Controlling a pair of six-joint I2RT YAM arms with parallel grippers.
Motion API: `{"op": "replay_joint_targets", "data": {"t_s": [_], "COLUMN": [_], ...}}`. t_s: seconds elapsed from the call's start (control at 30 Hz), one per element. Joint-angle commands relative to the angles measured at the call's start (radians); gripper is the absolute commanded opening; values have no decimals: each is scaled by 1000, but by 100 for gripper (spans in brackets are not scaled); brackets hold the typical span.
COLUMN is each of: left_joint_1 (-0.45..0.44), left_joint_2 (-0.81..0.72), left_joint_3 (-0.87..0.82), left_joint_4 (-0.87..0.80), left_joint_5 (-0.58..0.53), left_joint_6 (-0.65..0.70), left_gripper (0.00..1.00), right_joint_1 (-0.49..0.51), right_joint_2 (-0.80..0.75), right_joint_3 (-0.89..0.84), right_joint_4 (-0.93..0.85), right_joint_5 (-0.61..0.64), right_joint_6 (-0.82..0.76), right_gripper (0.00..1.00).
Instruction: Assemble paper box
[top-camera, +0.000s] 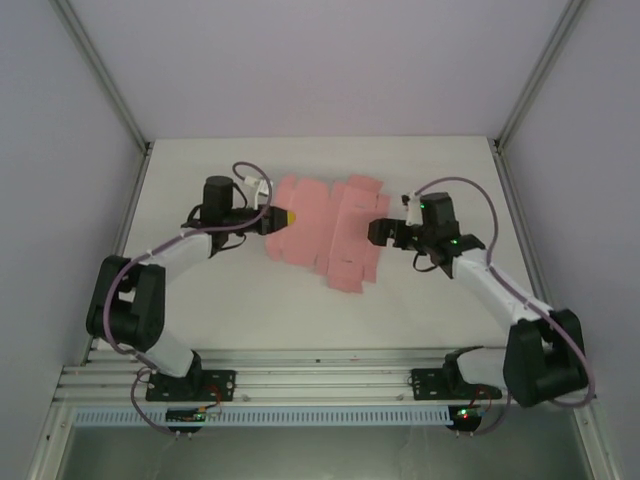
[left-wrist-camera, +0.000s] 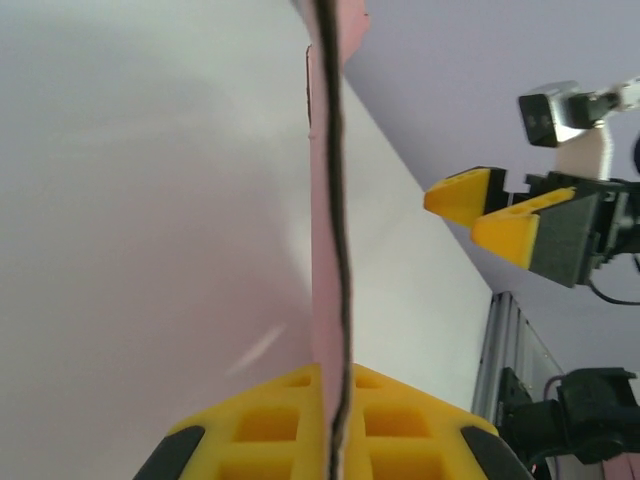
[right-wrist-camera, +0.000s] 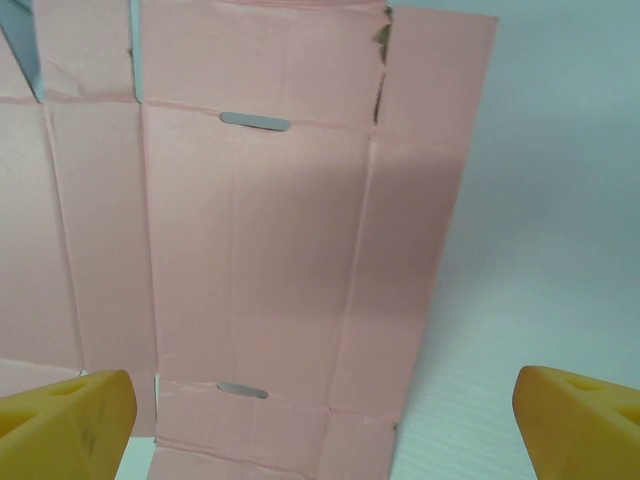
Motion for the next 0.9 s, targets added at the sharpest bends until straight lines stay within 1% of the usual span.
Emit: {"op": "replay_joint_targets", "data": {"t_s": [0.0,0.17,0.3,0.37,0.57,0.63,0.67,0.7,0.77,0.83,0.87], "left_joint_1": [-4,-7,-15,-22,-48,-60,-65,-66,-66,-67,-66], "left_joint_2": [-73,-137,-196,-226,-311,-337,-347,-354,-362,-366,-369], "left_joint_3": [-11,-23,-22,-19,2,1,3,6,20,23,24], "left_joint_4": [109,204,252,254,201,170,143,124,90,85,81], "left_joint_5": [92,139,179,188,198,200,182,167,154,145,123], "left_joint_6": [-25,-126,-178,-190,-164,-107,-80,-71,-65,-65,-68], "left_gripper": [0,0,0,0,0,0,0,0,0,0,0], "right_joint_1": [-52,-113,-144,-156,-210,-220,-220,-220,-221,-218,-219], "right_joint_2": [-68,-138,-151,-149,-103,-78,-64,-55,-39,-33,-36], "right_joint_3": [-49,-93,-132,-143,-142,-139,-137,-135,-129,-134,-137], "right_joint_4": [64,123,252,306,480,560,604,637,688,731,743], "right_joint_5": [-168,-291,-433,-469,-607,-665,-691,-710,-735,-758,-766], "right_joint_6": [-25,-28,16,31,97,132,157,170,196,222,231], "right_gripper": [99,99,99,99,99,99,99,97,91,82,75]}}
